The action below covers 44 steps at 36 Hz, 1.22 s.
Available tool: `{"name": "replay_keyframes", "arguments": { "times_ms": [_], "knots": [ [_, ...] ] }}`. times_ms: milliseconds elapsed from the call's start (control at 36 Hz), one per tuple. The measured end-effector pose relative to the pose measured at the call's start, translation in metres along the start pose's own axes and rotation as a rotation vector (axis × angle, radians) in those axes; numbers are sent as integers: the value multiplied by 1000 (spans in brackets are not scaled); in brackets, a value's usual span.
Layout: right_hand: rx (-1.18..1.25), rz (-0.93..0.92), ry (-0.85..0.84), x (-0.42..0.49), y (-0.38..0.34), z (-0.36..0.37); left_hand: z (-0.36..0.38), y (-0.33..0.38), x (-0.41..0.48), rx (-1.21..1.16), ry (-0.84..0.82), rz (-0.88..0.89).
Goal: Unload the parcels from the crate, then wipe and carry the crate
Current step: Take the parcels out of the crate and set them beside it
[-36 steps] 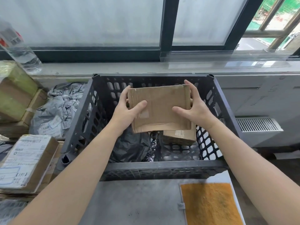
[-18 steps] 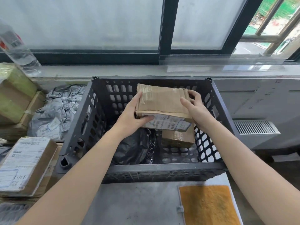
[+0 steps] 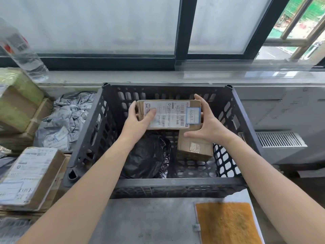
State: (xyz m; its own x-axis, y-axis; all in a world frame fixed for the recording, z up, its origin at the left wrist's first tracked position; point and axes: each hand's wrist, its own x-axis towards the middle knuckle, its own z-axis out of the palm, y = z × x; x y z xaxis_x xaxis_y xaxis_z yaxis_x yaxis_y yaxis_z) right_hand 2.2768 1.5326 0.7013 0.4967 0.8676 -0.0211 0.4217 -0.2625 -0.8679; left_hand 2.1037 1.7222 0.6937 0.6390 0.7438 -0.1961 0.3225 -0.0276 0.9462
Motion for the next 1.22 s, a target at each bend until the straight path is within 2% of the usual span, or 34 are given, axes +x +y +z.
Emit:
{"name": "replay_keyframes", "arguments": {
  "times_ms": [167,306,389,472,528,611,694,778,861,972,1028,1111,1222],
  "knots": [
    [-155,-84,81,0,2,8,0,7,-2,-153,45,17],
    [-131,-100,135,-1,-2,8,0,12,-7,-129,-19,53],
    [-101,-103,122,-1,-3,5,0,11,-8,-111,-4,15],
    [-127,-102,78,2,-5,-2,-1,11,-10,123,116,28],
    [-163,-115,15,3,-10,-9,-4,16,-13,290,164,160],
    [-196,-119,-64,6,-18,-17,-5,29,-14,419,6,325],
    [-205,-110,-105,11,-27,-23,-9,38,-17,479,-106,276],
    [-142,-79,-103,15,-34,-23,-10,41,-22,409,-91,259],
    [-33,-70,54,19,-45,-8,-7,37,-32,261,-55,221],
    [223,53,226,25,-58,16,-8,33,-44,94,-10,160],
    [367,79,242,27,-68,28,-14,34,-49,82,24,154],
    [572,45,177,27,-89,45,-26,37,-55,76,73,152],
    [529,-19,155,29,-108,64,-38,40,-62,54,56,165]
  ]
}}
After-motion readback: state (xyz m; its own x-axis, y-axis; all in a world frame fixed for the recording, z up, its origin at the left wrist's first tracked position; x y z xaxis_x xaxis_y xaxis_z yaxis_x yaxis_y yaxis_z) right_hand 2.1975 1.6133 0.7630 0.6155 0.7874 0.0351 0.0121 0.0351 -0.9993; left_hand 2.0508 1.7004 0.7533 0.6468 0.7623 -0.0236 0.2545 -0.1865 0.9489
